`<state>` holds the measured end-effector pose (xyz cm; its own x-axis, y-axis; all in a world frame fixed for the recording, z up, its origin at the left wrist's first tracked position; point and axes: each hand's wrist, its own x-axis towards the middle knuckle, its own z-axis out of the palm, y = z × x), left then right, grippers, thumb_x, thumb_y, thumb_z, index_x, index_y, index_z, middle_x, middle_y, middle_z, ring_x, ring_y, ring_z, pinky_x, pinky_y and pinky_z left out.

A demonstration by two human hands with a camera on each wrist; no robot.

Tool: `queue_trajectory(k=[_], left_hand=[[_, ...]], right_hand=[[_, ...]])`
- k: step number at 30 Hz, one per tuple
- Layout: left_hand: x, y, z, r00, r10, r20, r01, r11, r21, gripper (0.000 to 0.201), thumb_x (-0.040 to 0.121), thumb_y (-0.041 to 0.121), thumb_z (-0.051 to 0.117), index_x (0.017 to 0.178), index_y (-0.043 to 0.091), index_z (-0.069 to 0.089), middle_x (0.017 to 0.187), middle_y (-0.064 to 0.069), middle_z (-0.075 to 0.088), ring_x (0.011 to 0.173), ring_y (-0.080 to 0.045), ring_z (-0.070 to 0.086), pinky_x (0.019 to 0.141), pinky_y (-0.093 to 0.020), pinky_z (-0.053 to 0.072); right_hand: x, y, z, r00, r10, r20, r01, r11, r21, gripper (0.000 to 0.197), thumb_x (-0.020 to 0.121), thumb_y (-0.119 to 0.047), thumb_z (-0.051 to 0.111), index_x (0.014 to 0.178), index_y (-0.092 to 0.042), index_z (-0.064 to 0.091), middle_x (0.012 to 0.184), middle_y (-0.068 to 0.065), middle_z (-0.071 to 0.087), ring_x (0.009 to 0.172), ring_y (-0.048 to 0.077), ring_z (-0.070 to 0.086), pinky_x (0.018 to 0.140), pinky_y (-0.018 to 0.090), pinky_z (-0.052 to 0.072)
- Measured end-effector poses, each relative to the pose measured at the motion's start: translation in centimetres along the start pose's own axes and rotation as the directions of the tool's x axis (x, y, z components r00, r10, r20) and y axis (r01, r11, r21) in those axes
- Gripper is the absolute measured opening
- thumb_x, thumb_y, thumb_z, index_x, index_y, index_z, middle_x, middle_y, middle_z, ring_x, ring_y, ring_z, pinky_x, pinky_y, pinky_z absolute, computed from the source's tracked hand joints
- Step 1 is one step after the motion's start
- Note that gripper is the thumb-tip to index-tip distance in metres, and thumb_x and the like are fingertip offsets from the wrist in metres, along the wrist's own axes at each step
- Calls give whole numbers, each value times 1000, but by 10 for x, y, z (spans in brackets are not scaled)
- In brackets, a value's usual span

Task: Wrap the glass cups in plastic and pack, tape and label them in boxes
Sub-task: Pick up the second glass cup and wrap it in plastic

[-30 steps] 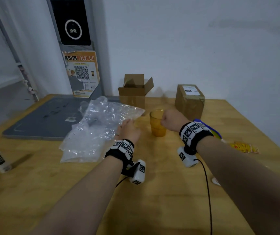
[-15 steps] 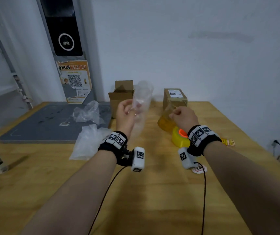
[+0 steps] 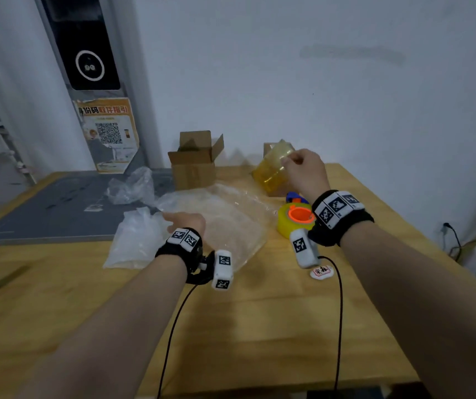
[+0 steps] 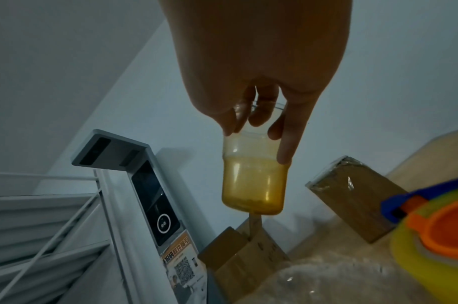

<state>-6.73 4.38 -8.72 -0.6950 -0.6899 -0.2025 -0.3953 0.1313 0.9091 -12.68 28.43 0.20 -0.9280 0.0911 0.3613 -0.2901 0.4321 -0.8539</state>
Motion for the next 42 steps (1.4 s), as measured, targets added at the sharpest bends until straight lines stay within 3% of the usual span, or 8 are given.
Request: queue_trajectory(k=[2, 7, 16, 21, 26, 29, 35, 42], left_hand=[[-4, 5, 0, 999, -6, -49, 11, 995, 101, 79, 101, 17, 58, 163, 11, 10, 169, -19, 12, 154, -37, 21, 124, -45, 24], [-11, 8, 14, 897, 331, 294, -376, 920, 111, 32, 90, 0, 67, 105, 28, 75, 126, -2, 70, 116, -21, 63, 107, -36, 49], [-10, -26, 53, 886, 114, 450, -369, 762, 532, 73, 66, 39, 94, 132, 22, 67, 130, -4, 66, 126, -31, 54, 106, -44, 50], [3, -29, 57, 908, 250, 336, -404, 738, 541, 27, 93, 14, 69, 116, 26, 78, 126, 0, 73, 121, -27, 63, 106, -32, 49], [11, -30, 52, 926, 184, 331, -347, 761, 549, 51, 79, 40, 85, 125, 23, 71, 131, -1, 66, 125, -29, 58, 109, -38, 47], [11, -30, 58, 899, 151, 410, -393, 691, 607, 71, 65, 52, 93, 126, 24, 70, 128, -1, 64, 130, -31, 47, 112, -43, 38], [14, -29, 66, 910, 139, 392, -361, 731, 579, 18, 75, 37, 89, 87, 26, 81, 99, 3, 77, 109, -25, 65, 111, -40, 42], [21, -25, 54, 914, 163, 372, -301, 888, 349, 19, 94, 28, 69, 105, 16, 80, 106, -2, 76, 101, -25, 69, 88, -27, 51]], right_hand=[[-7, 4, 7, 995, 78, 65, -84, 991, 100, 9, 90, -26, 63, 88, -21, 70, 91, -4, 67, 93, 21, 67, 81, 48, 63], [-18, 19, 21, 960, 221, 170, -241, 964, 114, 27, 100, -24, 62, 110, 1, 67, 93, 6, 60, 91, 27, 66, 63, 39, 65], [-24, 34, 23, 835, 340, 433, -337, 937, -88, 34, 99, -23, 67, 126, -3, 63, 108, 7, 52, 107, 33, 57, 52, 35, 61], [-30, 41, 23, 817, 354, 456, -332, 934, -130, 27, 101, -23, 65, 121, -5, 61, 88, -4, 41, 94, 22, 51, 55, 35, 63], [-35, 46, 24, 805, 377, 458, -322, 926, -196, 22, 101, -23, 65, 117, -10, 61, 109, 3, 51, 112, 29, 55, 55, 33, 62], [-33, 47, 25, 823, 363, 438, -295, 931, -217, 31, 101, -23, 65, 126, -7, 63, 125, 1, 49, 117, 28, 53, 58, 34, 63], [-23, 44, 15, 897, 283, 338, -246, 958, -149, 25, 99, -24, 66, 117, -7, 69, 110, 0, 57, 105, 27, 59, 55, 31, 60], [-9, 38, 0, 972, 185, 144, -190, 981, 24, 17, 96, -28, 68, 101, -13, 73, 108, 6, 71, 97, 25, 70, 51, 30, 59]])
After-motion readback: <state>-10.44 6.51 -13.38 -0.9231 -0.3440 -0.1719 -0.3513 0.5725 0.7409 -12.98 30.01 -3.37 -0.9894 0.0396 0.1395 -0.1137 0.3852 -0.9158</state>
